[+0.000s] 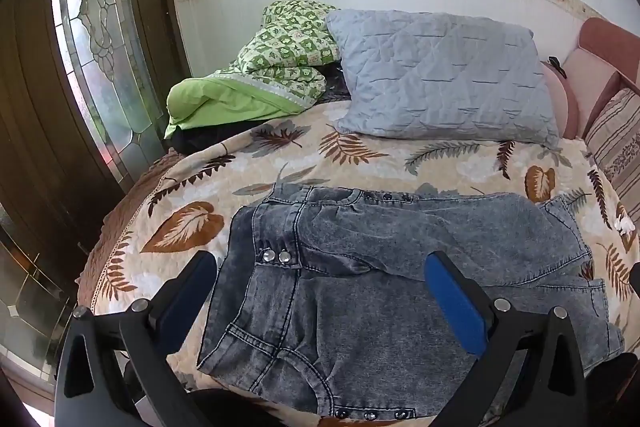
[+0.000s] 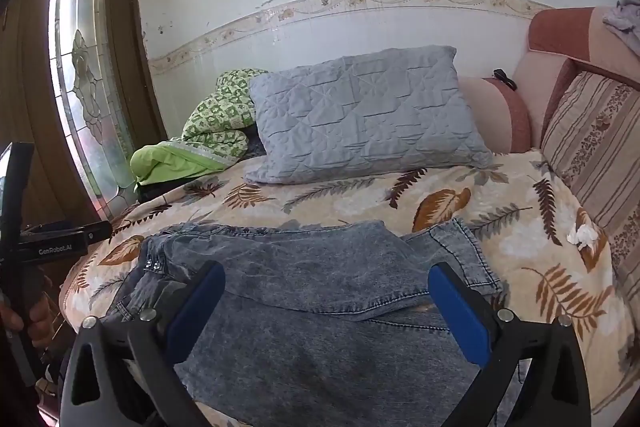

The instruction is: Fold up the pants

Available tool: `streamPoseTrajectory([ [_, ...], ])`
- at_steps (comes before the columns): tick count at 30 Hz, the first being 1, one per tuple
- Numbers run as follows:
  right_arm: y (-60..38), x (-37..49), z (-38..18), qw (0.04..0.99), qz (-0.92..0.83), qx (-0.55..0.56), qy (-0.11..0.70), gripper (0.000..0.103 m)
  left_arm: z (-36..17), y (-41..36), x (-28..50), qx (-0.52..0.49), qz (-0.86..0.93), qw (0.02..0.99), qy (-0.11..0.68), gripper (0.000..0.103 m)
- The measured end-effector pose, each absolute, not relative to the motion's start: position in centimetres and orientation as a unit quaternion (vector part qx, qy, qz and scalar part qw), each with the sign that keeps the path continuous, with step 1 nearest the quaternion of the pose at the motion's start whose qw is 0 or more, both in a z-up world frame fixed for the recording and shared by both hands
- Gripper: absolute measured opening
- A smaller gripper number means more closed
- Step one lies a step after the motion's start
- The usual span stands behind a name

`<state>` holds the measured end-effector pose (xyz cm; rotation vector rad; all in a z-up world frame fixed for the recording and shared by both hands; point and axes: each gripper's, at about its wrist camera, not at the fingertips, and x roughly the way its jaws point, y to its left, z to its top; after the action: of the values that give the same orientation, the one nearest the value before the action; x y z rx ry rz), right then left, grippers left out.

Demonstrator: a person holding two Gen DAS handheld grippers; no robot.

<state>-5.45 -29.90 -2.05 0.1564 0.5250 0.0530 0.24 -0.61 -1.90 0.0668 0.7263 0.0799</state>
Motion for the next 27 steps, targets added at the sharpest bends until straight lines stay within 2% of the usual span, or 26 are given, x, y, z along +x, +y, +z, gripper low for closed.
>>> streamPoseTrajectory([
  [27,-30.8,-5.5,-2.5,0.957,0.009,0.090,0.274,0.103,-2.6,-1.1,0.0,0.049,0.041,0.931,0.360,0.103],
])
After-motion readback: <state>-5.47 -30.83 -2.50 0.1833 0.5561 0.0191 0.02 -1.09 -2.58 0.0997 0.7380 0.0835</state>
